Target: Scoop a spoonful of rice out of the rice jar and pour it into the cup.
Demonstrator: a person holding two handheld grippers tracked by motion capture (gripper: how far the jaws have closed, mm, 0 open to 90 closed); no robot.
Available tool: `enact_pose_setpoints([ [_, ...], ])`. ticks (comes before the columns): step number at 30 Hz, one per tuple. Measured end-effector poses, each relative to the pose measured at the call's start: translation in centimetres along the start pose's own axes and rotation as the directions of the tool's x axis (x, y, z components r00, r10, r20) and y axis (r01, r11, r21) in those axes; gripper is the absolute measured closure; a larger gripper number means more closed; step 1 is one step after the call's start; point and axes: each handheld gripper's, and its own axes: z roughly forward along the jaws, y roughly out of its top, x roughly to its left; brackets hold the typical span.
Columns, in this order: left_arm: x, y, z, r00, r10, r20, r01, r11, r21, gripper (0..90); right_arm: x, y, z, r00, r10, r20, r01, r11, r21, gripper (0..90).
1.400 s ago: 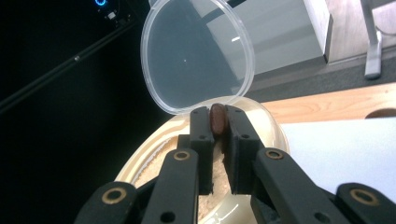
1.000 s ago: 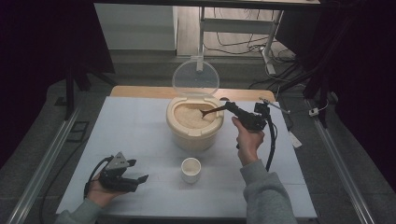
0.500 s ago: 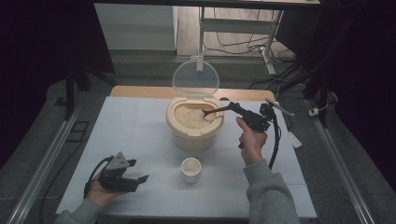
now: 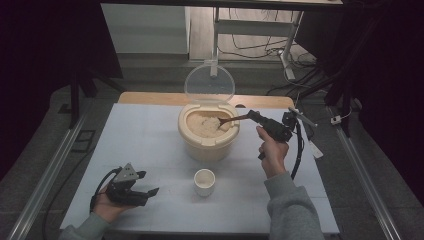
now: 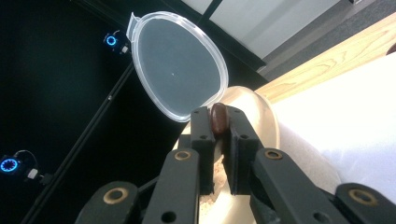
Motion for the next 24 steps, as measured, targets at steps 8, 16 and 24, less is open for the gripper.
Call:
enact_pose_setpoints([
  [8,-0.07,0.00,0.04,1.0000,0.005,0.002,-0.005,1.0000,0.002,22.5,0.01,0.30,-0.58,0.9997,0.016,-0.018,-0.016,1.000,-0.012,83.1],
  [16,-0.10,0.00,0.06,1.0000,0.007,0.000,-0.007,1.0000,0.004,22.6,-0.07,0.51,-0.81,0.9984,0.044,-0.035,-0.044,0.999,-0.010,83.1],
  [24,-0.07,0.00,0.04,0.9999,0.010,-0.001,-0.010,0.9999,0.006,22.7,-0.09,0.52,-0.88,0.9976,0.056,-0.040,-0.056,0.998,-0.003,83.1],
])
